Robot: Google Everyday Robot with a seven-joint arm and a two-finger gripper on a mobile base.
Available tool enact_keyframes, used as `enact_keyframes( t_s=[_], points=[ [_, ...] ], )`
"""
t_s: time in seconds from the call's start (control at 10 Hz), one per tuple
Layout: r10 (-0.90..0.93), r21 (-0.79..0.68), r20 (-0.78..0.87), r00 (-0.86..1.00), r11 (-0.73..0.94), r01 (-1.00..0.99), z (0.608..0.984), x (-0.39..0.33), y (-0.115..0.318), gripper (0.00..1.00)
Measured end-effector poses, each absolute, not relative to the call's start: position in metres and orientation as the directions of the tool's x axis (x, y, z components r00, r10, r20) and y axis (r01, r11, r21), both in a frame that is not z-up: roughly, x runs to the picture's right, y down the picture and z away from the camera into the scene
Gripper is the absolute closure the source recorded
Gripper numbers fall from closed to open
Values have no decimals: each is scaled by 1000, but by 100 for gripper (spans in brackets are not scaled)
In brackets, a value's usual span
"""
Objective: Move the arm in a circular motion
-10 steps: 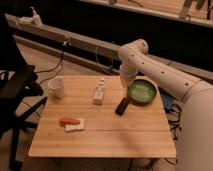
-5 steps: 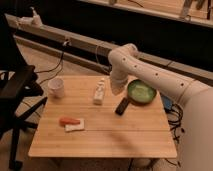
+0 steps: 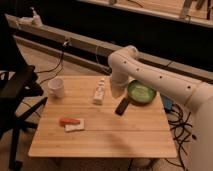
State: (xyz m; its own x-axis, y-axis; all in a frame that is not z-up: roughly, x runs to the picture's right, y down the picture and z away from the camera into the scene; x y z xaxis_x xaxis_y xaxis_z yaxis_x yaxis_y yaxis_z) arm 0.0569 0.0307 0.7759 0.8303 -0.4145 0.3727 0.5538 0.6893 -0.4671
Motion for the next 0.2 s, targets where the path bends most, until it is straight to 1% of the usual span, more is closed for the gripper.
enact_keyframes(
  t_s=[0.2],
  points=[
    [-409, -479, 367, 836, 686, 547, 777, 38, 35, 57]
  ],
)
